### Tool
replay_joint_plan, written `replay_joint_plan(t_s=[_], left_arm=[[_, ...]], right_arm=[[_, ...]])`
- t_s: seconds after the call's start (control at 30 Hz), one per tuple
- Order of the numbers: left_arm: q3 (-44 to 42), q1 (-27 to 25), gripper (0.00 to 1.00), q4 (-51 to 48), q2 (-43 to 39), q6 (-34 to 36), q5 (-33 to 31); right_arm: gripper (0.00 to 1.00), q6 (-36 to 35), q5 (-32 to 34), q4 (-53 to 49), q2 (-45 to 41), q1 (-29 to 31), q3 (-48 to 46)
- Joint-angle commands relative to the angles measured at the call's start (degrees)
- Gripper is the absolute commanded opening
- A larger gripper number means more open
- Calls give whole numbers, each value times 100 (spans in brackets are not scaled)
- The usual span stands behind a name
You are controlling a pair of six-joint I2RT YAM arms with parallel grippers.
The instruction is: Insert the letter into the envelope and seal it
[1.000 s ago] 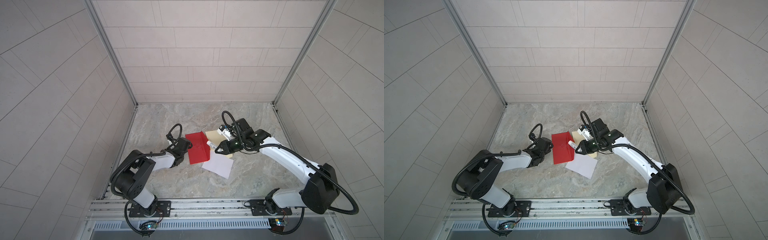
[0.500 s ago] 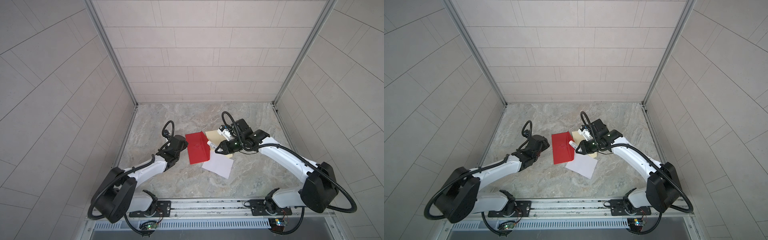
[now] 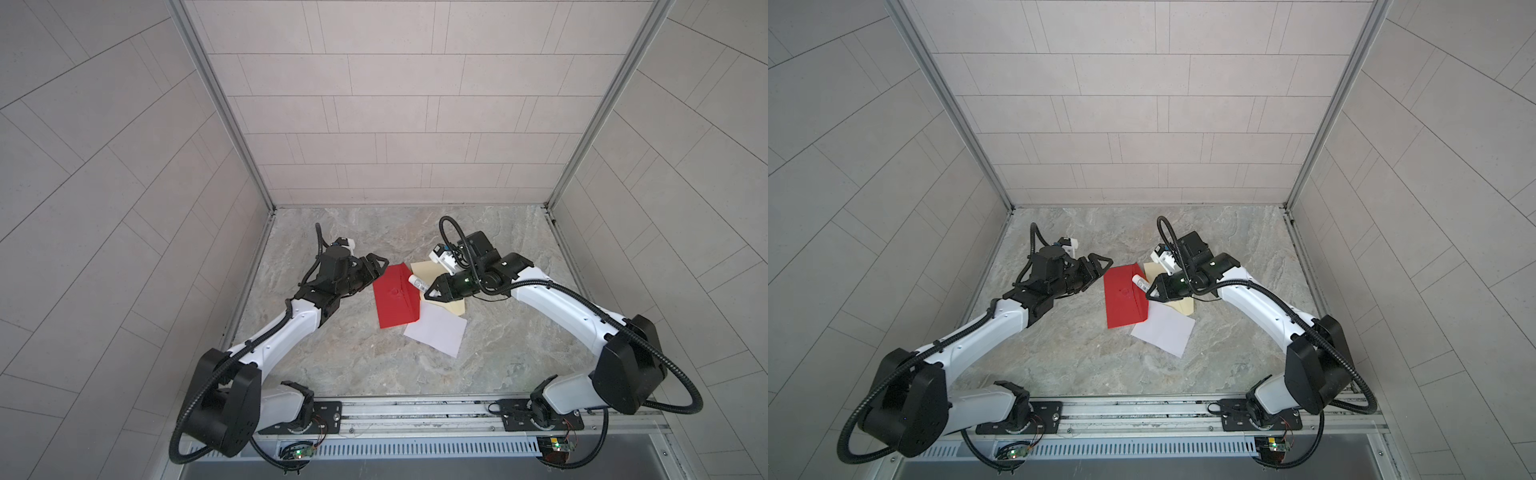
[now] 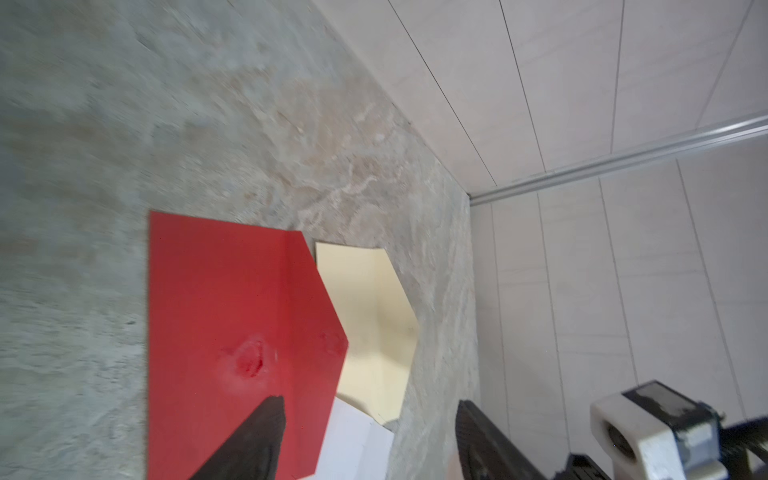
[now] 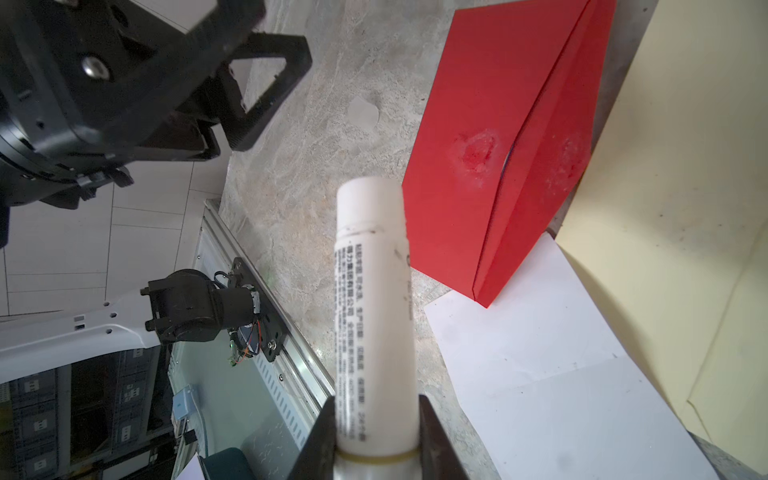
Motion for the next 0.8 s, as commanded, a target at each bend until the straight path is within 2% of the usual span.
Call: replay_joint_plan(t_s=[0.0, 0.33, 0.63, 0.77], left_arm=[[164, -16, 73, 445, 120, -190, 965], [-178, -128, 73, 2420, 702, -1317, 1642], [-167, -298, 73, 2797, 840, -1482, 1749], [-145, -357, 70, 3009, 955, -1618, 1786]], right_arm=[[0, -9, -259, 147, 34, -12, 160], [0, 254, -251, 575, 90, 68, 146], [0, 551, 86, 1091, 316, 193, 317], [0, 676, 182, 1265, 545, 286, 543]])
